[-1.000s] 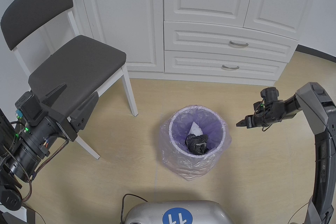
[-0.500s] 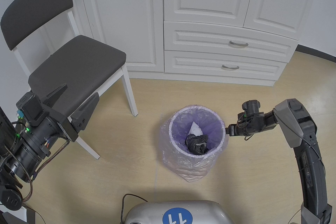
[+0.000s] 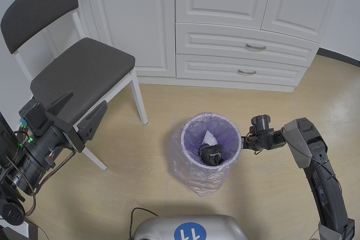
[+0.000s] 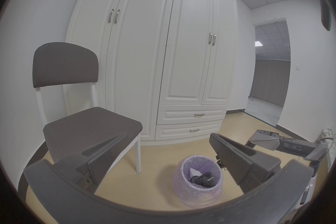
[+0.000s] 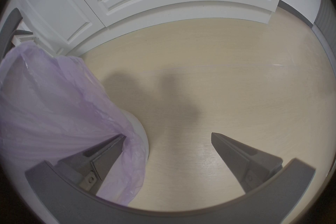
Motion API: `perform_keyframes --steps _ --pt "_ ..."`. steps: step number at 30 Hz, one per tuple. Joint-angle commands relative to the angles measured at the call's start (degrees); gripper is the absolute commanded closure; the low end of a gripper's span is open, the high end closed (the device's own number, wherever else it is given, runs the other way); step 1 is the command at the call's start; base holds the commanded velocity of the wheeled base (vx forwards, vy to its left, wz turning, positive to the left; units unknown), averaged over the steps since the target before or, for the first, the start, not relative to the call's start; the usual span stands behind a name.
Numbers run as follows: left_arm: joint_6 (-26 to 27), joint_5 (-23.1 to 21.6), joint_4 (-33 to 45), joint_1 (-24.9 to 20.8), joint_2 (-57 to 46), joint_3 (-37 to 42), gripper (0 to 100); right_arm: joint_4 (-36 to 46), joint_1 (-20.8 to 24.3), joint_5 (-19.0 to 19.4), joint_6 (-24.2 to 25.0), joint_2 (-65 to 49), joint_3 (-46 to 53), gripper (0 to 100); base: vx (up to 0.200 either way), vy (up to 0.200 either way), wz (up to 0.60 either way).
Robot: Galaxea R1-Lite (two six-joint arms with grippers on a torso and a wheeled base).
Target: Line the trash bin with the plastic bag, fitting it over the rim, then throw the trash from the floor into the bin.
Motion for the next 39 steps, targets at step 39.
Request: perform_keyframes --steps 39 --pt "0.79 0.28 -0.1 3.52 3.96 0.61 0 -23.08 -5.92 5.82 -20.56 -50.21 52.59 0 0.0 0.0 0.0"
